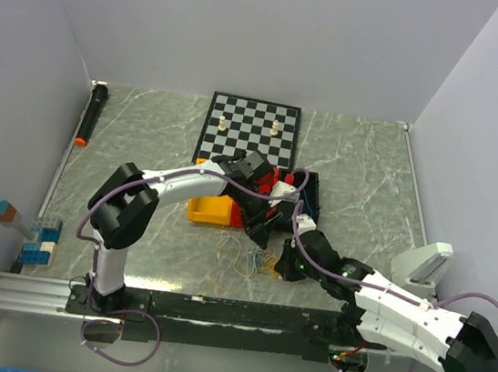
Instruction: Untangle the cables
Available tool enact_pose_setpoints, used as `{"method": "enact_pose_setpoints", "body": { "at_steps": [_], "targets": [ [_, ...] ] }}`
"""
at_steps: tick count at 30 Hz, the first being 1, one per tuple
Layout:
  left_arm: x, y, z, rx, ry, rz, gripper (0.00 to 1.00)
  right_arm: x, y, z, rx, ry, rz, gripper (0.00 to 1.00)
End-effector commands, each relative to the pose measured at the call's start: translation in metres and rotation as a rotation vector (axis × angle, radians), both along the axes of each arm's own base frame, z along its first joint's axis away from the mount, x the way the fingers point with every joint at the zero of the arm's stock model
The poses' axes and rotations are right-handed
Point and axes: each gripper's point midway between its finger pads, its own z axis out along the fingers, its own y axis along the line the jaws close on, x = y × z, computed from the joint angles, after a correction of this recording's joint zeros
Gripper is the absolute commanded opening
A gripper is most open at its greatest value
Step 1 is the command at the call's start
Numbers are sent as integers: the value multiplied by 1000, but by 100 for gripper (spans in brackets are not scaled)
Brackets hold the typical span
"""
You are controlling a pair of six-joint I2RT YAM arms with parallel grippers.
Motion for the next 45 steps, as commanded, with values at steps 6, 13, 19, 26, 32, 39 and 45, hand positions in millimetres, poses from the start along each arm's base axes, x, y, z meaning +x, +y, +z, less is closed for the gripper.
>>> {"method": "enact_pose_setpoints", "body": {
  "at_steps": [6, 13, 19, 26, 32, 39, 45],
  "targets": [
    [-10, 8, -16, 61, -19, -12, 57, 9, 10, 12, 1, -77, -18, 0],
    [-15, 8, -30, 96, -46, -31, 49, 2, 16, 10, -36, -100, 2, 0],
    [-14, 1, -23, 78, -32, -36, 47, -5, 21, 8, -66, -120, 30, 0],
    [-22, 0, -15, 63, 21, -44, 48, -7, 24, 4, -110, -127, 41, 0],
    [-22, 0, -9, 48, 45, -45, 51, -6, 23, 6, -105, -135, 33, 0],
    [-17, 5, -24, 92, 24, -30, 40, -7, 23, 6, -103, -139, 33, 0],
    [-10, 1, -23, 93, 30, -2, 37, -10, 26, 5, -100, -138, 53, 0]
  ]
}}
